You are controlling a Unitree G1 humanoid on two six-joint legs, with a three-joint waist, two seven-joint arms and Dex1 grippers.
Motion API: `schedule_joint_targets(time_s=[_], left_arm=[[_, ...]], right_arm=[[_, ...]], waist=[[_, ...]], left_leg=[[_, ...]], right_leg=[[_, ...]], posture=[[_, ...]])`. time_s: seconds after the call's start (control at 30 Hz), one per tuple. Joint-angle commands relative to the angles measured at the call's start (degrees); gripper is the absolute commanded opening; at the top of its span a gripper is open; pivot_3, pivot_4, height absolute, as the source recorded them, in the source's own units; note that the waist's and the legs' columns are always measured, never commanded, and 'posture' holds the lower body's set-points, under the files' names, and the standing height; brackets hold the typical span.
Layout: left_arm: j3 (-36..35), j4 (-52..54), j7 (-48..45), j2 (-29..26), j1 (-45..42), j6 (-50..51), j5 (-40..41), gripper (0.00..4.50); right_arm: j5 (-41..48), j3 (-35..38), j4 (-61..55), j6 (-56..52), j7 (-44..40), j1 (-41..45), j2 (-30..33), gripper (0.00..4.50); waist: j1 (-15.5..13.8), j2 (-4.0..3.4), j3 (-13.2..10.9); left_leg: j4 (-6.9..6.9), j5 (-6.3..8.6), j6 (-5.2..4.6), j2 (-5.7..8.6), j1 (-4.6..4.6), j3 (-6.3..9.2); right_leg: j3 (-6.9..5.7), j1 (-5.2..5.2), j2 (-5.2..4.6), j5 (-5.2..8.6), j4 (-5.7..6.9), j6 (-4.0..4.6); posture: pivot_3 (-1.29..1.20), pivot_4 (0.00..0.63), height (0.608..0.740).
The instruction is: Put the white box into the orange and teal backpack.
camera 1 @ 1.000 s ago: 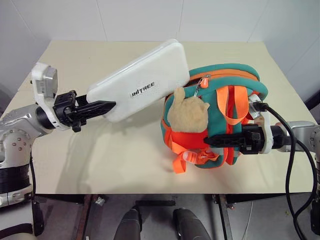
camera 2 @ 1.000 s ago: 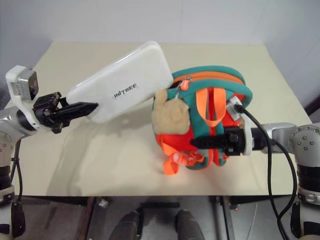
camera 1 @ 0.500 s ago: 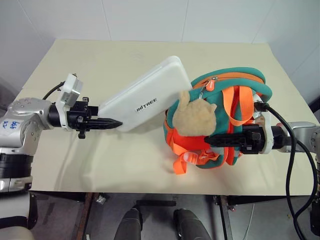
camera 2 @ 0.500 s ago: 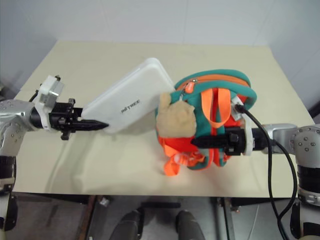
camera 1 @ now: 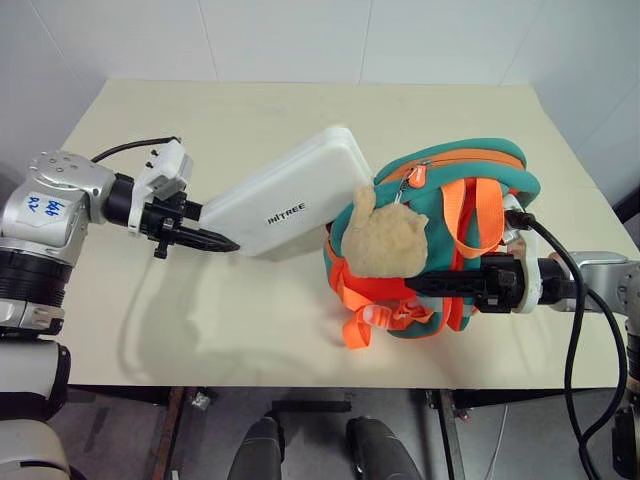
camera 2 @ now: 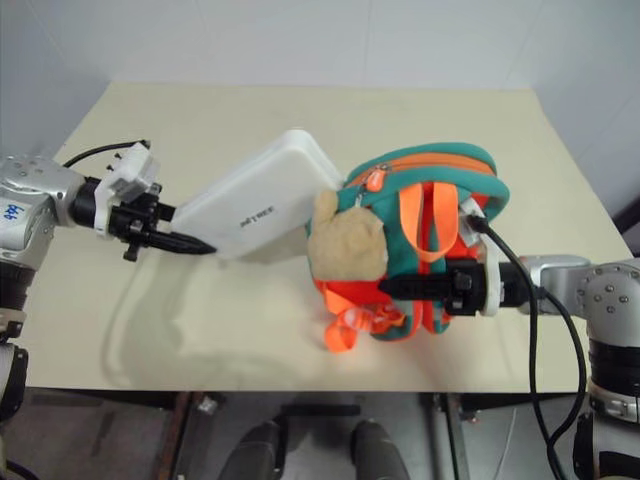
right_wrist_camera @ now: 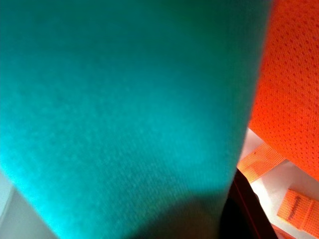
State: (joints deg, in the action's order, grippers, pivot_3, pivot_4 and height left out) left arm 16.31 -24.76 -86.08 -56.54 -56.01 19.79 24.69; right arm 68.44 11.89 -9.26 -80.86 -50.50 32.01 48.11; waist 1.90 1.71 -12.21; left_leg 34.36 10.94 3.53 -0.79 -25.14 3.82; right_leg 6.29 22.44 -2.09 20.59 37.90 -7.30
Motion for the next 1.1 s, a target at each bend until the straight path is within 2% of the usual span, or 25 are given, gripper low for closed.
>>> schedule_joint_targets(time_s=[0.03, 0.23, 0.37, 0.53, 0.67, 0.83, 0.93, 1.1], left_arm=[[1.34, -2.17, -6.42, -1.43, -1.96, -1.79, -2.58, 1.50], [-1.45, -6.43, -4.48, 1.47, -3.59, -5.26, -5.64, 1.50], [-2.41, -4.08, -5.17, 2.42, -3.51, -3.64, -5.53, 1.50], [-1.47, -2.48, -6.02, 2.91, -4.81, -5.49, -7.56, 1.50], [-0.44, -4.24, -3.92, 5.06, -7.62, -10.45, -11.93, 1.50], [0.31, -4.40, -4.57, 8.11, -11.49, -10.13, -14.78, 1.50], [2.68, -3.39, -6.29, 7.47, -13.42, -8.11, -14.98, 1.50], [10.89, -1.84, -6.42, 1.53, -15.13, -4.76, -10.53, 1.50]], right_arm=[[2.28, 2.27, -2.12, 0.25, 0.88, -0.90, -0.53, 0.84], [2.96, 2.50, -2.33, 0.46, 1.74, -1.37, -0.91, 0.84], [3.10, 2.25, -2.35, 0.72, 1.93, -1.47, -1.20, 0.84], [2.89, 1.65, -2.26, 0.95, 1.35, -1.19, -1.03, 0.84], [2.76, 1.06, -2.27, 1.02, 0.74, -0.83, -1.03, 0.84], [2.48, 0.48, -2.10, 1.08, 0.34, -0.42, -1.18, 0.84], [2.54, 0.47, -2.14, 1.02, 0.31, -0.42, -1.13, 0.84], [2.92, 0.82, -2.35, 0.85, 0.70, -0.77, -1.12, 0.84]], waist=[[-0.02, 0.00, 0.00], [-0.11, 0.00, 0.00], [-0.14, 0.00, 0.00], [-0.16, 0.00, 0.00], [-0.36, 0.00, 0.00], [-0.25, 0.00, 0.00], [-0.21, 0.00, 0.00], [0.32, 0.00, 0.00]], left_leg=[[0.01, 0.00, 0.00, 0.00, 0.01, 0.00], [0.15, 0.00, -0.02, 0.02, -0.02, 0.02], [0.23, 0.00, -0.02, 0.01, -0.09, 0.08], [0.27, 0.00, -0.03, 0.03, -0.10, 0.09], [0.36, 0.00, -0.03, 0.04, -0.11, 0.11], [0.41, 0.01, -0.06, 0.05, -0.11, 0.10], [0.40, 0.01, -0.06, 0.04, -0.14, 0.11], [0.38, 0.03, -0.09, 0.03, -0.14, 0.10]], right_leg=[[0.00, 0.00, 0.00, 0.00, 0.02, 0.00], [-0.02, -0.03, 0.00, 0.00, 0.07, 0.00], [-0.06, -0.03, 0.01, -0.01, 0.10, -0.01], [-0.06, -0.03, -0.01, -0.01, 0.11, -0.02], [-0.09, -0.06, 0.00, -0.02, 0.15, -0.04], [-0.06, -0.09, 0.00, -0.05, 0.13, -0.09], [-0.06, -0.06, 0.02, -0.05, 0.13, -0.09], [-0.03, -0.05, 0.02, -0.05, 0.12, -0.09]], posture=[[0.00, 0.150, 0.740], [0.00, 0.150, 0.740], [0.00, 0.150, 0.740], [0.00, 0.150, 0.740], [0.00, 0.150, 0.740], [0.00, 0.150, 0.740], [0.00, 0.150, 0.740], [0.00, 0.150, 0.740]])
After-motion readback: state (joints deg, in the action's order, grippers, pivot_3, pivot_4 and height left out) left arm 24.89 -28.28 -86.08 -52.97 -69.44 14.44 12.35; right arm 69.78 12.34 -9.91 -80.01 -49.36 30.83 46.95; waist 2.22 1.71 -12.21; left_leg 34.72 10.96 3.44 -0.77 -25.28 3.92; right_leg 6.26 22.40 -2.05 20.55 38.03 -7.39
